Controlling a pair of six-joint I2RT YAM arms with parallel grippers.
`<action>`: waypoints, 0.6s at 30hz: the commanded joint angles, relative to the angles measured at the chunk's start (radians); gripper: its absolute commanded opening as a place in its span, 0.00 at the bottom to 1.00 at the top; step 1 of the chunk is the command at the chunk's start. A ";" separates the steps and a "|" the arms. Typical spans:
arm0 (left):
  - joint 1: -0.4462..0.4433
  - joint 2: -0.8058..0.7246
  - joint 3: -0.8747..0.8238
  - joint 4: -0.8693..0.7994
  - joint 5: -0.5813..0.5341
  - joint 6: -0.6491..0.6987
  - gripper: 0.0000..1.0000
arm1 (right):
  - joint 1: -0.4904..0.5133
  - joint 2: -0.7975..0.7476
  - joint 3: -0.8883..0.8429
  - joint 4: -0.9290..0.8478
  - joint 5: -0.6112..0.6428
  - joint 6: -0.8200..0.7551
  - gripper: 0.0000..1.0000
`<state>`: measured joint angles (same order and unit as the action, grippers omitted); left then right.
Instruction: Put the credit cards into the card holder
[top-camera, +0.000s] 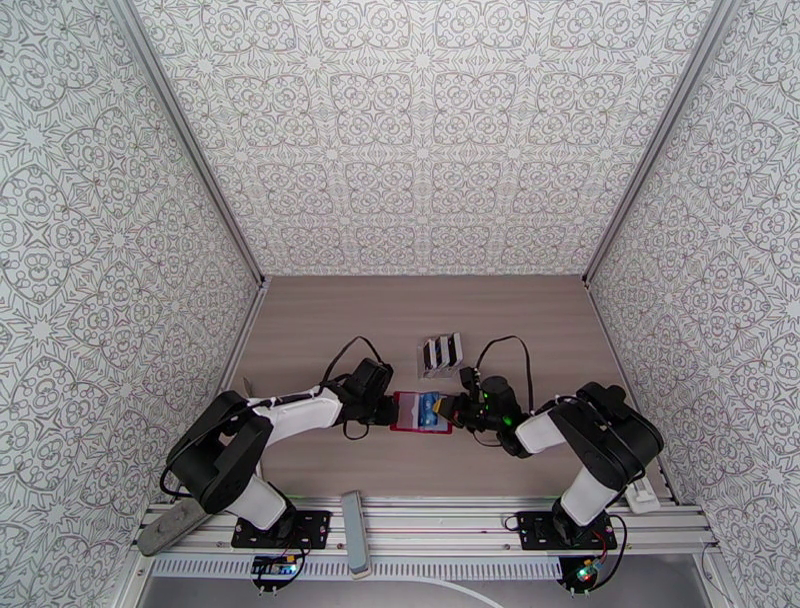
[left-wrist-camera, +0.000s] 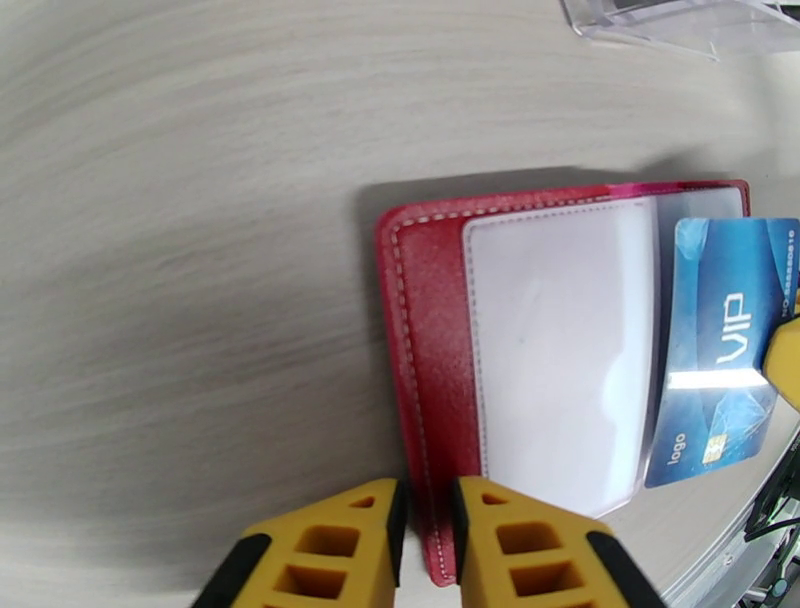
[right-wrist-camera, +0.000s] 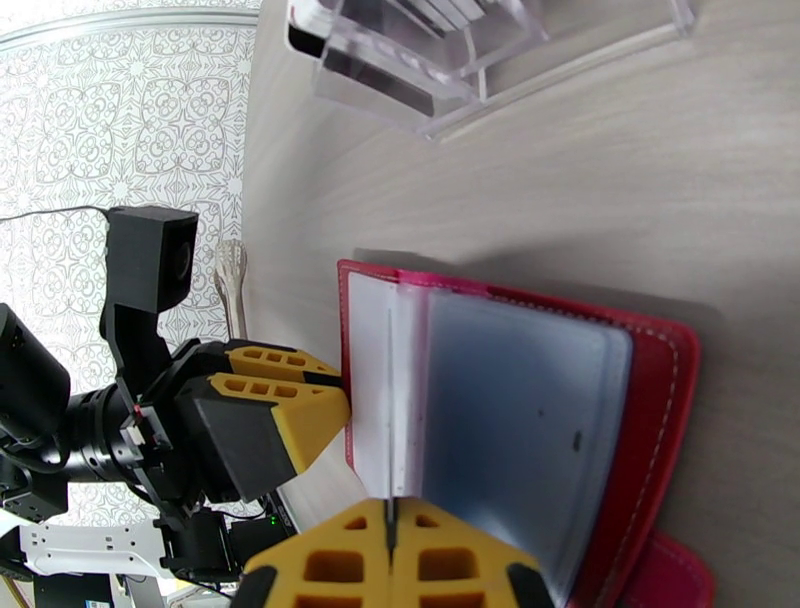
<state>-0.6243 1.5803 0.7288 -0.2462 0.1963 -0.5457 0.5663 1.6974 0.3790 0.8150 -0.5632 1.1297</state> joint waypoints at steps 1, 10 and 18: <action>0.024 0.024 -0.028 -0.068 -0.046 0.012 0.23 | -0.008 0.016 -0.004 0.020 -0.023 -0.001 0.00; 0.024 0.023 -0.033 -0.058 -0.038 0.007 0.22 | -0.008 0.045 0.000 0.034 -0.021 -0.003 0.00; 0.024 0.021 -0.037 -0.056 -0.036 0.006 0.22 | -0.008 0.060 0.009 0.052 -0.025 0.005 0.00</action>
<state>-0.6231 1.5803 0.7288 -0.2459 0.1970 -0.5461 0.5663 1.7390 0.3790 0.8501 -0.5739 1.1301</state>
